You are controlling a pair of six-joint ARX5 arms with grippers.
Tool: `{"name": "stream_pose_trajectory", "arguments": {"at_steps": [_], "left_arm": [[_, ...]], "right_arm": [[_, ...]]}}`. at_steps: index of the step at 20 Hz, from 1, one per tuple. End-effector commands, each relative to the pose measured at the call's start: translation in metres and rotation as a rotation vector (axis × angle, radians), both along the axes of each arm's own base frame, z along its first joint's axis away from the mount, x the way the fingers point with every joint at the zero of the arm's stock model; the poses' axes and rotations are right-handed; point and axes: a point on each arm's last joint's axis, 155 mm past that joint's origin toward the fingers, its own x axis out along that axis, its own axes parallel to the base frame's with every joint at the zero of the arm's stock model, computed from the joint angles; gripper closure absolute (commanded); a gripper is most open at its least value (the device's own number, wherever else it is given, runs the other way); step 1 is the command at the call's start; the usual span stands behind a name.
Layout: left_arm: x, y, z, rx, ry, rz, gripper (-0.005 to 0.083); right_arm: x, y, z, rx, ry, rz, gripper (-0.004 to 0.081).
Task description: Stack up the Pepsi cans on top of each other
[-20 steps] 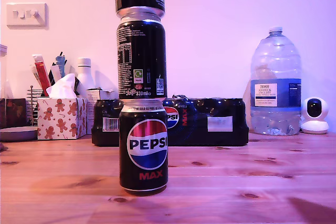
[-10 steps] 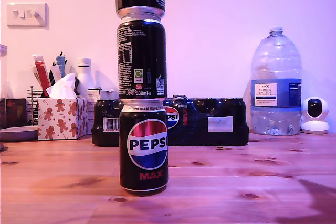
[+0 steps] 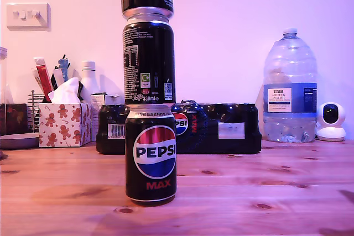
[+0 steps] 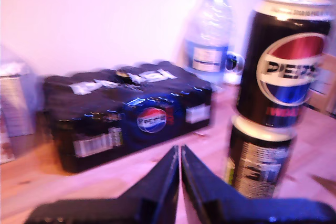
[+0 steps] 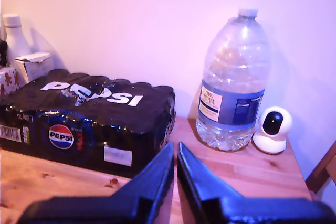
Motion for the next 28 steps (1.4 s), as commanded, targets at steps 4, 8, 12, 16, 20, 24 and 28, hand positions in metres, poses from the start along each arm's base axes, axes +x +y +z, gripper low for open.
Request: {"name": "stream_pose_trajectory", "arguments": {"at_steps": [4,8,12,16,20,24,28], "left_arm": [[0.000,0.012,-0.017,-0.012,-0.031,0.068,0.0797],[0.000,0.014,-0.039,-0.017,-0.026,0.079,0.0797],[0.001,0.014,-0.052,0.008,-0.026,0.080,0.0797],[-0.001,0.013,-0.053,0.017,-0.027,0.076,0.0797],[-0.004,0.014,-0.067,0.005,0.046,0.077,0.0797],[-0.008,0.015,-0.095,0.030,0.162,0.078,0.0797],[-0.016,0.016,-0.123,0.056,0.282,0.078,0.0797]], "right_arm": [[-0.009,0.003,-0.031,0.003,-0.032,0.014,0.0783],[-0.014,0.014,-0.054,0.032,-0.018,0.058,0.0783],[-0.016,0.027,-0.089,0.016,0.040,0.107,0.0783],[-0.021,0.030,-0.114,-0.001,0.068,0.115,0.0783],[-0.025,0.031,-0.124,0.048,0.122,0.114,0.0782],[-0.031,0.030,-0.149,0.041,0.225,0.109,0.0782],[-0.040,0.028,-0.176,0.033,0.337,0.105,0.0782]]}}
